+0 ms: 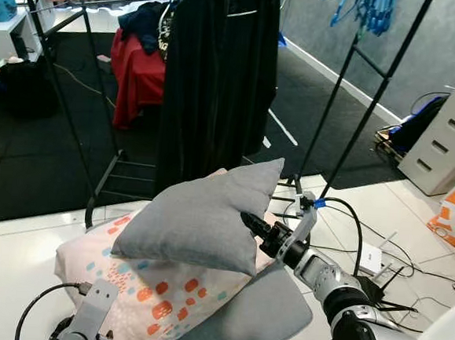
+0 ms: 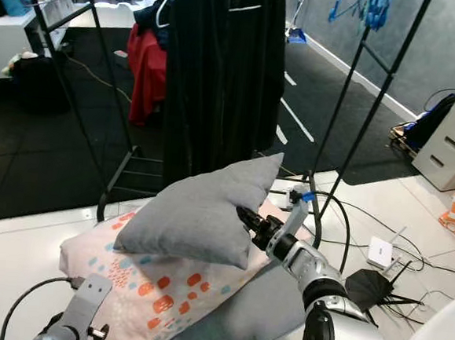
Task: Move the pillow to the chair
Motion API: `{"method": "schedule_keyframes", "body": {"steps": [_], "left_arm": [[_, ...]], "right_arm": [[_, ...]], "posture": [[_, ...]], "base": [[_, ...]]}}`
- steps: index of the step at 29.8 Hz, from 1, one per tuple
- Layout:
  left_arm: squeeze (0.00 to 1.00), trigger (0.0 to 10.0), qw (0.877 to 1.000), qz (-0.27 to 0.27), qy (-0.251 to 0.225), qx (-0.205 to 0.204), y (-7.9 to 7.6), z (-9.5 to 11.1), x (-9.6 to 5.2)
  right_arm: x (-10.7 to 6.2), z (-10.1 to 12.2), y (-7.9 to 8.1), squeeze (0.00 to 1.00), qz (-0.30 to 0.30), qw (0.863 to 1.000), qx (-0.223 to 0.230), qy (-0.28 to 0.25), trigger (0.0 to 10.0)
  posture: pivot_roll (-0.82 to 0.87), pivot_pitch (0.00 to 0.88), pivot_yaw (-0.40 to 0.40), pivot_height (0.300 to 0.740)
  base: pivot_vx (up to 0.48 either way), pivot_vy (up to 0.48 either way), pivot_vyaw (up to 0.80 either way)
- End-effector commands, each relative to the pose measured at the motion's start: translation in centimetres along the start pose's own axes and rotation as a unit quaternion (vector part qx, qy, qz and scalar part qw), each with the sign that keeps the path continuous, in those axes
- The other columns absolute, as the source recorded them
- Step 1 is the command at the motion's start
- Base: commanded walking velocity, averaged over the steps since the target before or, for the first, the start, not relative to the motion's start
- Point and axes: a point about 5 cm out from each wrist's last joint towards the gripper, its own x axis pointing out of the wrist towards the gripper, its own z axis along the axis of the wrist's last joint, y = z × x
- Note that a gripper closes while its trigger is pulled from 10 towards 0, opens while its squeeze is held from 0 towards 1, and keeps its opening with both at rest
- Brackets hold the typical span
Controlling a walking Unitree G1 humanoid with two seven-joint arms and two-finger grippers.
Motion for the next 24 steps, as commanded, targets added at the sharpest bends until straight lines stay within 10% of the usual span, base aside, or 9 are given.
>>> {"method": "schedule_keyframes", "body": {"steps": [1, 24], "left_arm": [[0.0, 10.0, 1.0, -0.008, 0.006, 0.005, -0.26, -0.48, -0.1], [0.0, 10.0, 1.0, -0.011, 0.005, 0.002, -0.49, -0.51, -0.11]], "right_arm": [[-0.17, 0.8, -0.09, 0.0, -0.002, 1.0, -0.016, -0.022, 10.0], [-0.17, 1.01, 0.08, 0.0, 0.013, 0.999, -0.017, -0.039, 10.0]], "posture": [[-0.11, 0.038, -0.056, 0.714], [-0.11, 0.049, -0.05, 0.714]], "base": [[0.0, 0.0, 0.0], [0.0, 0.0, 0.71]]}}
